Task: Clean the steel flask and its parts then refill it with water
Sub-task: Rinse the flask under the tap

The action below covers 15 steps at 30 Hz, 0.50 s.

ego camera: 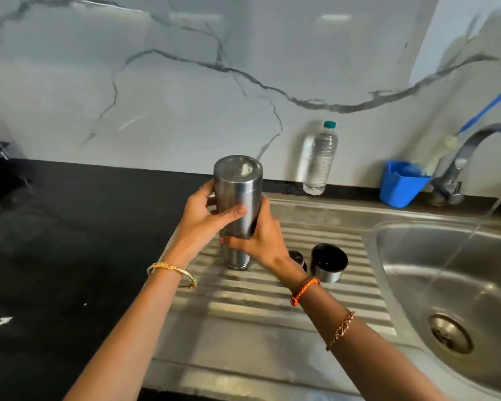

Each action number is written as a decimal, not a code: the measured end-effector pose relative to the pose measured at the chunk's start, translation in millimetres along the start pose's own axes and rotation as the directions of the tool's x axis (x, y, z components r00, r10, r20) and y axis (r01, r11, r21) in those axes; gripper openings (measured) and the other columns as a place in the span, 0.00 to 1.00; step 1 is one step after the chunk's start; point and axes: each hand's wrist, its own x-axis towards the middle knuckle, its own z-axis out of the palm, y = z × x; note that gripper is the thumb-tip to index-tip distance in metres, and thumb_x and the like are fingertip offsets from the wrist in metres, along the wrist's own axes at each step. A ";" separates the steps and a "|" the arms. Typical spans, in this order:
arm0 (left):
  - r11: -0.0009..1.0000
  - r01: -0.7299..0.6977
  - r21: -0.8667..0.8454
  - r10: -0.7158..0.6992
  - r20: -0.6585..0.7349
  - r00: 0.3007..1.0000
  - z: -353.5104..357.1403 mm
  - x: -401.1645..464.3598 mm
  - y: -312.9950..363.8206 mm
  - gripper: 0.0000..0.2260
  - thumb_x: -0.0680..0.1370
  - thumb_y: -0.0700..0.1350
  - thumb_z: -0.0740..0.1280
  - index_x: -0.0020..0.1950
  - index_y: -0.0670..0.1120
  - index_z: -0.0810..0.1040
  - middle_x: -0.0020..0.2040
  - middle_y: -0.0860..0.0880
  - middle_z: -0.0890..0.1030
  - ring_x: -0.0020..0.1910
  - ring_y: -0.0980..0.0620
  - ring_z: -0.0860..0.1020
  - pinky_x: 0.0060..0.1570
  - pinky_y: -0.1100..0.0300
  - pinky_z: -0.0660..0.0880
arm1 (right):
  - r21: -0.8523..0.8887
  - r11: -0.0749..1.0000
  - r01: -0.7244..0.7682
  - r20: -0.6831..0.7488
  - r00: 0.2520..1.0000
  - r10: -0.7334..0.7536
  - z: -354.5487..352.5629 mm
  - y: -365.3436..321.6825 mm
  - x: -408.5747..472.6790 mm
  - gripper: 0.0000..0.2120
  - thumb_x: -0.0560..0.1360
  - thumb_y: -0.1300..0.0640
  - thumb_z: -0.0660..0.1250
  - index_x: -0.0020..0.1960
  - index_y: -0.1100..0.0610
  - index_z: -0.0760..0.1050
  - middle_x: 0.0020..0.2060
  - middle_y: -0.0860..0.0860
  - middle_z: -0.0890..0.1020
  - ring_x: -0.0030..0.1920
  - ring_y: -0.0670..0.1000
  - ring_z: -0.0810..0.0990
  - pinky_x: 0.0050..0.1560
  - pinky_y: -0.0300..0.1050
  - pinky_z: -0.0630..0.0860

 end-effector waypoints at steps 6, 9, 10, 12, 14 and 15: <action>0.999 0.012 -0.038 -0.013 -0.036 0.999 -11.5 8.5 -15.0 0.26 0.61 0.51 0.78 0.56 0.49 0.75 0.51 0.52 0.80 0.54 0.54 0.78 0.45 0.70 0.75 | -0.043 0.999 -0.004 -0.017 1.000 0.003 18.4 3.1 11.1 0.43 0.61 0.52 0.79 0.67 0.59 0.58 0.55 0.55 0.78 0.51 0.55 0.80 0.49 0.55 0.78; 0.998 0.018 -0.064 -0.021 -0.043 0.999 -13.4 7.0 -19.3 0.27 0.63 0.51 0.77 0.59 0.47 0.74 0.52 0.51 0.80 0.54 0.55 0.78 0.45 0.70 0.75 | -0.078 0.997 0.001 -0.022 1.000 -0.003 21.4 4.5 12.1 0.42 0.60 0.52 0.79 0.65 0.58 0.59 0.55 0.55 0.78 0.50 0.56 0.80 0.47 0.56 0.79; 0.998 0.021 -0.066 -0.023 -0.042 0.999 -12.7 5.7 -20.6 0.29 0.63 0.52 0.76 0.60 0.46 0.73 0.53 0.51 0.80 0.54 0.56 0.78 0.46 0.69 0.75 | -0.093 0.996 0.000 -0.022 1.000 -0.002 22.3 5.3 11.6 0.41 0.60 0.52 0.79 0.65 0.58 0.59 0.54 0.55 0.78 0.50 0.56 0.80 0.47 0.56 0.79; 0.996 0.026 -0.085 -0.030 -0.041 0.999 -11.1 3.4 -22.6 0.31 0.62 0.54 0.74 0.62 0.45 0.72 0.54 0.50 0.79 0.53 0.58 0.78 0.46 0.68 0.75 | -0.116 0.993 -0.001 -0.026 1.000 -0.002 23.1 6.1 10.8 0.42 0.60 0.51 0.79 0.65 0.58 0.59 0.55 0.55 0.77 0.50 0.56 0.80 0.47 0.56 0.78; 0.995 0.022 -0.096 -0.027 -0.053 0.998 -9.8 1.8 -22.0 0.30 0.64 0.51 0.73 0.63 0.44 0.71 0.54 0.50 0.79 0.51 0.60 0.78 0.46 0.69 0.75 | -0.132 0.991 0.000 -0.012 1.000 -0.002 21.8 5.6 10.1 0.44 0.59 0.51 0.80 0.66 0.58 0.59 0.56 0.55 0.77 0.52 0.56 0.79 0.49 0.54 0.78; 0.995 0.016 -0.094 -0.021 -0.059 0.998 -9.0 0.3 -21.4 0.29 0.65 0.50 0.73 0.63 0.43 0.71 0.54 0.51 0.78 0.51 0.60 0.78 0.47 0.68 0.75 | -0.137 0.991 0.001 0.009 1.000 0.000 19.6 5.4 9.0 0.47 0.58 0.51 0.81 0.68 0.58 0.58 0.58 0.55 0.76 0.55 0.56 0.78 0.52 0.53 0.77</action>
